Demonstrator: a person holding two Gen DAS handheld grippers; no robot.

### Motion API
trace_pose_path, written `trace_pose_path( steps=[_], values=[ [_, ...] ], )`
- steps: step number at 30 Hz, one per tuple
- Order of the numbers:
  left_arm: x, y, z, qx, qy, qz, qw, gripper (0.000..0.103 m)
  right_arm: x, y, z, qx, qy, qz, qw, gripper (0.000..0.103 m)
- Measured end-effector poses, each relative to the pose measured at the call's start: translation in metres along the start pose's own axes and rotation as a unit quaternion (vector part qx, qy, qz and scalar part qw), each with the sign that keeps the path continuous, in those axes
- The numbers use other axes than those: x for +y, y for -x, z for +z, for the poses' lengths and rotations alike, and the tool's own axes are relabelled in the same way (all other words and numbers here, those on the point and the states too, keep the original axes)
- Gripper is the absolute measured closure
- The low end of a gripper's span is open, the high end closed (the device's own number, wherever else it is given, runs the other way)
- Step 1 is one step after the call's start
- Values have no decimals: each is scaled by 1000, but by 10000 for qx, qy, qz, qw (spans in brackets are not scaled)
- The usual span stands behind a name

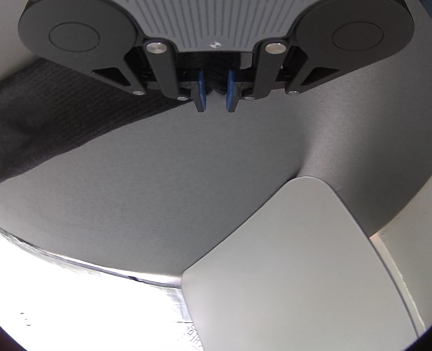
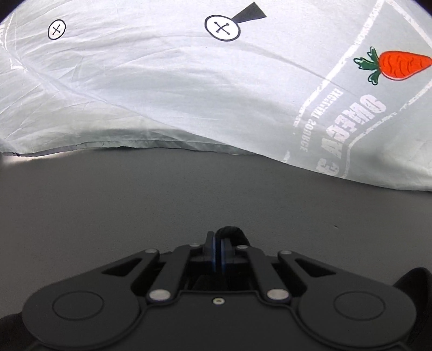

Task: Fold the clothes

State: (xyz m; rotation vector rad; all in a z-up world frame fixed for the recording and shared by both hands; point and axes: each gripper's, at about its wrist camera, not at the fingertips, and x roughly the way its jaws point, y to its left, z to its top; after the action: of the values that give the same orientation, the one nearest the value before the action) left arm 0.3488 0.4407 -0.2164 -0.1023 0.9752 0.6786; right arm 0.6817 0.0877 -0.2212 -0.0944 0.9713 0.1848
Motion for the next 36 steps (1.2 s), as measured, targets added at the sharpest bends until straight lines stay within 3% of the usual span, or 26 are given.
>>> trace_pose_path(
  steps=[1, 3, 4, 5, 7, 9, 12, 16, 17, 19, 20, 23, 26, 28, 30, 34, 36],
  values=[
    [6, 1, -1, 2, 14, 22, 10000, 83, -1, 10, -2, -38, 21, 35, 10000, 98],
    [17, 3, -5, 6, 72, -48, 10000, 80, -1, 37, -9, -267, 72, 158, 9995, 79],
    [21, 6, -6, 16, 155, -173, 9997, 77, -2, 51, -13, -402, 100, 202, 9989, 58],
    [25, 8, -7, 25, 247, -316, 9992, 70, -3, 67, -19, -566, 135, 222, 9981, 48],
    [30, 13, -10, 41, 390, -598, 9974, 62, -7, 95, -34, -714, 197, 327, 9967, 48],
    [30, 19, -14, 58, 457, -836, 9954, 47, -13, 122, -55, -706, 152, 435, 9964, 48],
    [25, 25, -22, 99, 603, -1060, 9925, 43, -22, 151, -90, -562, 49, 537, 9970, 46],
    [14, 21, -33, 231, 528, -1043, 9929, 43, -30, 175, -143, -259, -3, 408, 9988, 46],
    [12, 22, -35, 171, 563, -963, 9936, 44, -34, 179, -155, -170, -74, 405, 9990, 46],
    [9, 25, -36, 34, 691, -772, 9946, 70, -41, 185, -173, -47, -258, 418, 9988, 46],
    [7, 26, -35, 6, 768, -711, 9945, 94, -44, 189, -180, 1, -361, 429, 9984, 47],
    [-1, 49, -25, -208, 1067, -1017, 9889, 102, -56, 202, -192, -24, -624, 444, 9971, 48],
    [-30, 106, -11, -900, 739, -1662, 9792, 102, -72, 219, -194, -268, -862, 454, 9949, 48],
    [-60, 150, -4, -1317, 362, -2316, 9632, 102, -83, 231, -195, -447, -1015, 436, 9929, 48],
    [-103, 194, -6, -1550, -193, -3132, 9368, 102, -94, 243, -195, -626, -1168, 417, 9903, 48],
    [-203, 248, -32, -1543, -1405, -4462, 8703, 95, -116, 263, -207, -828, -1478, 304, 9851, 48],
    [-246, 256, -53, -1375, -2205, -4600, 8490, 70, -129, 268, -221, -816, -1730, 248, 9812, 48]
  ],
)
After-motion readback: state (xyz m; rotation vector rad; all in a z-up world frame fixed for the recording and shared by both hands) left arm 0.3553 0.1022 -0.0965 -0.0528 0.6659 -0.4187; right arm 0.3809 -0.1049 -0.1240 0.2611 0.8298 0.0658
